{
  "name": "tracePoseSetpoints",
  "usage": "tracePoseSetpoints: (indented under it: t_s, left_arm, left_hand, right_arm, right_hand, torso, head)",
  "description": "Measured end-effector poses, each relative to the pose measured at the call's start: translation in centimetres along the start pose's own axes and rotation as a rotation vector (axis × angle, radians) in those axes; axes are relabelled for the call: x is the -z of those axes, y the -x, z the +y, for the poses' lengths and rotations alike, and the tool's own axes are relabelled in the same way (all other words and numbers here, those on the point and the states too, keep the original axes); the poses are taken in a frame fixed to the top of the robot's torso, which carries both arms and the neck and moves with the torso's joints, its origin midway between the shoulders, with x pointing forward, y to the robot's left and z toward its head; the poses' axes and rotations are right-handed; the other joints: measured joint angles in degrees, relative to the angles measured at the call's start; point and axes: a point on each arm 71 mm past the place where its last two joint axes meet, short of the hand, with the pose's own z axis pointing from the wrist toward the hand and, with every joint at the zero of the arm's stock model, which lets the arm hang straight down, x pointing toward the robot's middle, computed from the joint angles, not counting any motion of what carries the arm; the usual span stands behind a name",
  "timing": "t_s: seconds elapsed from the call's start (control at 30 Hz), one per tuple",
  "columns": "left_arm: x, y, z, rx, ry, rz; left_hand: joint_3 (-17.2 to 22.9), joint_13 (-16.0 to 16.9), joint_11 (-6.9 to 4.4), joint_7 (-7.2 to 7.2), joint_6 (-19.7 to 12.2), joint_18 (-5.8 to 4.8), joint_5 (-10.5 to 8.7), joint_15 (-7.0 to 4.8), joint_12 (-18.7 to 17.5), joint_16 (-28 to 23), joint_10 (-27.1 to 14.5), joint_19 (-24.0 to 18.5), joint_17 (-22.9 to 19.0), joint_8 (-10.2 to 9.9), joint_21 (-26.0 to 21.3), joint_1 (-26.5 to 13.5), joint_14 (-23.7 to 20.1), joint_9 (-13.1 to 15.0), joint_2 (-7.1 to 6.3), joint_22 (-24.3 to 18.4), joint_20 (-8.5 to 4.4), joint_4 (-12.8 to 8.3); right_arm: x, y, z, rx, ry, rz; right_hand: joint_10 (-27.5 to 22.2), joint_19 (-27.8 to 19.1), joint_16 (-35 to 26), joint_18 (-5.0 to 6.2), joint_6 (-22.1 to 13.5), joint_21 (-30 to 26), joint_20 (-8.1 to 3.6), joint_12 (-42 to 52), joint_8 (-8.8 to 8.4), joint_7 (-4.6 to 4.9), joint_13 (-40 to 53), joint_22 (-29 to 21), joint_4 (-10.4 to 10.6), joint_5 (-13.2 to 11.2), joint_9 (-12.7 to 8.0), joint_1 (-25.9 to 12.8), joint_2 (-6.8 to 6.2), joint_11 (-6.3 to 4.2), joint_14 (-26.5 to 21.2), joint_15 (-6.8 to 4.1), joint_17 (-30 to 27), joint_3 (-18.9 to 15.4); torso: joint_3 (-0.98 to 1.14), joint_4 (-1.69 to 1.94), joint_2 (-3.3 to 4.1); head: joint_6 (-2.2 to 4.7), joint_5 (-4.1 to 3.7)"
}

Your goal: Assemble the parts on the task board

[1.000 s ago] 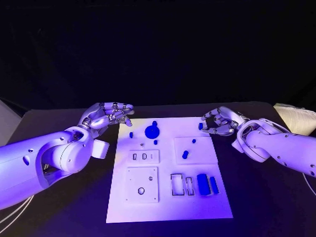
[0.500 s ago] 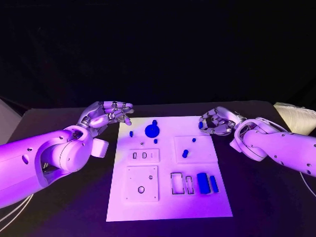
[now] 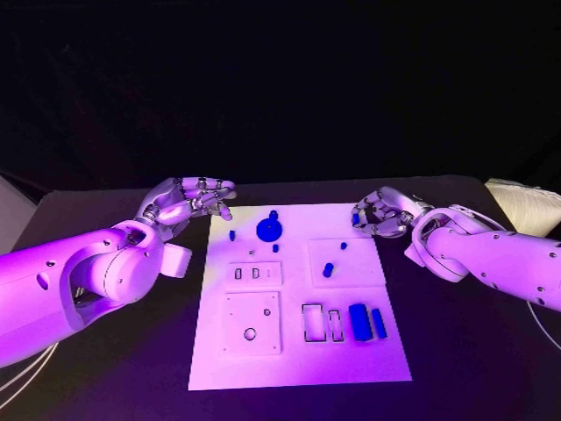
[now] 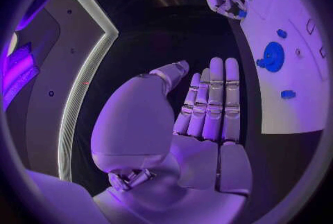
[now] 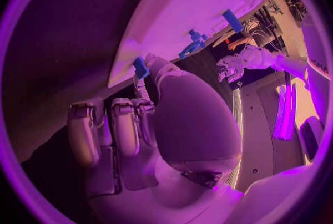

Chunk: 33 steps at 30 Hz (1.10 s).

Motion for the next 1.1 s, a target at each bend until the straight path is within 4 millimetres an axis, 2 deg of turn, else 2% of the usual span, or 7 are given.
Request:
tracePoseSetpoints:
  t_s: [0.17, 0.4, 0.5, 0.57, 0.77, 0.97, 1.1]
  left_arm:
    - [0.0, 0.0, 0.0, 0.000, 0.000, 0.001]
    - [0.0, 0.0, 0.0, -0.001, 0.001, 0.001]
    - [0.0, 0.0, 0.0, -0.001, 0.001, 0.001]
    - [0.0, 0.0, 0.0, -0.001, 0.001, 0.001]
    - [0.0, 0.0, 0.0, -0.001, 0.001, 0.001]
    - [0.0, 0.1, 0.0, -0.002, 0.002, -0.001]
    - [-0.1, 0.2, 0.1, -0.004, 0.003, -0.004]
  left_hand:
    - [0.00, 0.00, 0.00, 0.00, 0.00, 0.00, 0.00, 0.00, 0.00, 0.00, 0.00, 0.00, 0.00, 0.00, 0.00, 0.00, 0.00, 0.00, 0.00, 0.00, 0.00, 0.00]
    - [0.00, 0.00, 0.00, 0.00, 0.00, 0.00, 0.00, 0.00, 0.00, 0.00, 0.00, 0.00, -0.01, 0.00, 0.00, 0.00, 0.00, 0.05, 0.00, 0.07, 0.00, 0.00]
    - [0.00, 0.00, 0.00, 0.00, 0.00, 0.00, 0.00, 0.00, 0.00, 0.00, 0.00, 0.00, -0.01, 0.00, 0.00, 0.00, 0.00, 0.04, 0.00, 0.07, 0.00, 0.00]
    - [0.00, 0.00, 0.00, 0.00, 0.00, 0.00, 0.00, 0.00, 0.00, 0.00, 0.00, 0.00, -0.01, 0.00, 0.00, 0.00, 0.00, 0.04, 0.00, 0.07, 0.00, 0.00]
    - [0.00, 0.00, 0.00, 0.00, 0.00, 0.00, 0.00, 0.00, 0.00, 0.00, 0.00, 0.00, -0.01, 0.00, 0.00, 0.00, 0.00, 0.04, 0.00, 0.06, 0.00, 0.00]
    - [0.00, 0.00, 0.00, 0.00, 0.00, 0.00, 0.00, 0.00, 0.00, 0.00, 0.00, 0.01, -0.01, 0.00, 0.00, 0.00, 0.00, 0.04, 0.00, 0.06, 0.00, 0.00]
    - [0.00, 0.00, 0.00, 0.00, 0.00, 0.00, 0.00, 0.00, 0.00, 0.00, 0.00, 0.01, 0.03, 0.00, 0.24, 0.00, 0.00, 0.03, 0.00, 0.15, 0.00, 0.00]
  right_arm:
    - [-0.1, -0.1, 0.1, 0.002, -0.001, 0.000]
    - [-0.2, -0.1, 0.2, 0.004, -0.003, -0.007]
    - [-0.2, 0.0, 0.3, 0.006, -0.003, -0.018]
    - [-0.2, 0.0, 0.3, 0.007, -0.002, -0.028]
    - [-0.1, 0.1, 0.8, 0.005, 0.004, -0.069]
    - [0.4, 0.7, 1.9, -0.013, 0.014, -0.114]
    - [0.6, 1.2, 4.0, -0.038, 0.035, -0.139]
  right_hand:
    - [0.07, 0.03, 0.00, 0.00, 1.43, 0.00, -0.45, 0.00, 1.12, -0.62, 0.00, -0.01, 0.07, -0.25, 0.26, -0.07, 0.68, -0.59, -0.05, -0.38, 0.00, 1.22]
    - [-0.03, 0.02, 0.00, 0.00, 3.88, 0.00, -1.45, 0.00, 3.38, -1.99, -0.01, -0.01, -0.81, -1.48, 0.91, 0.02, 1.21, -2.12, -0.02, -1.82, -0.01, 3.97]
    - [-0.04, 0.11, 0.00, 0.00, 3.99, 0.00, -1.79, 0.00, 4.27, -2.02, -0.01, -0.01, -1.30, -1.61, 0.93, 0.17, 1.36, -2.18, 0.03, -1.94, -0.01, 4.81]
    - [-0.02, 0.14, 0.00, 0.00, 3.99, 0.00, -2.19, 0.00, 4.30, -2.02, -0.01, -0.01, -1.70, -1.31, 0.93, 0.17, 1.36, -2.73, 0.06, -2.35, -0.01, 5.75]
    - [-0.03, 0.03, 0.00, 0.00, 3.99, 0.00, -2.29, 0.00, 4.32, -2.02, -0.01, -0.02, -2.15, 0.11, 0.93, 0.16, 1.37, -2.74, -0.05, -2.45, -0.01, 6.55]
    - [-0.03, 0.13, 0.00, 0.00, 3.90, 0.00, -2.58, 0.00, 4.33, -2.11, 0.04, -0.02, -2.29, 0.12, 0.93, -0.02, 1.53, -2.74, 0.05, -2.73, -0.01, 6.71]
    - [-0.03, 0.13, 0.00, 0.00, 3.89, 0.00, -2.57, 0.00, 4.34, -2.12, 0.03, -0.03, -2.29, 0.12, 0.92, -0.42, 1.55, -2.74, 0.05, -2.73, -0.01, 6.71]
  torso:
    - [0.01, -0.01, 0.04]
    - [0.01, -0.01, 0.02]
    - [0.01, -0.02, 0.01]
    - [0.01, -0.02, 0.02]
    - [0.03, -0.07, 0.01]
    - [-0.03, -0.09, -0.10]
    - [-0.06, -0.23, -0.19]
  head:
    - [0.02, -0.01]
    - [-0.10, 0.19]
    - [-0.27, 0.15]
    - [-0.30, 0.08]
    - [-0.36, -0.01]
    - [0.25, 0.18]
    - [0.83, 0.21]
